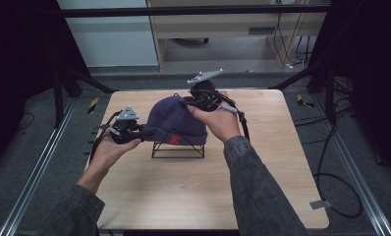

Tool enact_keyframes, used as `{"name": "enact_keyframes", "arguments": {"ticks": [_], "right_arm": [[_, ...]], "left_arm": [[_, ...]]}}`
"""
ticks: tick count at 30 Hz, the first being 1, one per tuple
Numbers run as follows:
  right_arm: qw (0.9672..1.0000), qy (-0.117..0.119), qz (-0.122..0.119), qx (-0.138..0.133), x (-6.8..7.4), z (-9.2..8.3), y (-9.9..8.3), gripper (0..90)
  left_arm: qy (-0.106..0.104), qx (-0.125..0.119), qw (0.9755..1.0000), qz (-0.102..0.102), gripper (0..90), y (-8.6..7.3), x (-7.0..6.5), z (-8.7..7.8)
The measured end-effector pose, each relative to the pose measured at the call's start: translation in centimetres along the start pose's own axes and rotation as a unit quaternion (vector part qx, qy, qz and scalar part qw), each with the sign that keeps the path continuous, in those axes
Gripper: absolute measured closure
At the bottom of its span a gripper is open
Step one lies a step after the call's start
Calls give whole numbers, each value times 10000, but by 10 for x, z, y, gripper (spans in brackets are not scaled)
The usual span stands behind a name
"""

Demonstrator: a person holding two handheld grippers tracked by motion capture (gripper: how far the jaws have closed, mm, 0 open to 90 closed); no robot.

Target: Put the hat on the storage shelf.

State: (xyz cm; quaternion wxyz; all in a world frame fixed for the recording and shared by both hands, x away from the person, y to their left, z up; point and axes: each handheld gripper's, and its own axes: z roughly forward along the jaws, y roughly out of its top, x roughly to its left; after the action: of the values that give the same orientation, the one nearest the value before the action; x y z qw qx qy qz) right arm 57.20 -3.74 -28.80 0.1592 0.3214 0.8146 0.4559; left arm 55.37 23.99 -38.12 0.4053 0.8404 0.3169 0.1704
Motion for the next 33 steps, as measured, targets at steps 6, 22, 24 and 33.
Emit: {"name": "enact_keyframes", "arguments": {"ticks": [6,22,24,33], "right_arm": [[10000,29,-19,91,1,4,-5,776],[9994,107,-19,335,6,18,-17,774],[9993,118,-34,353,8,19,-17,770],[9988,192,-97,432,13,22,-18,729]], "left_arm": [[19,71,10000,18,665,-6,-1,4],[-5,252,9997,-16,660,-22,-2,14],[-4,278,9996,0,657,-23,-2,14],[-25,371,9993,-58,641,-32,0,18]]}}
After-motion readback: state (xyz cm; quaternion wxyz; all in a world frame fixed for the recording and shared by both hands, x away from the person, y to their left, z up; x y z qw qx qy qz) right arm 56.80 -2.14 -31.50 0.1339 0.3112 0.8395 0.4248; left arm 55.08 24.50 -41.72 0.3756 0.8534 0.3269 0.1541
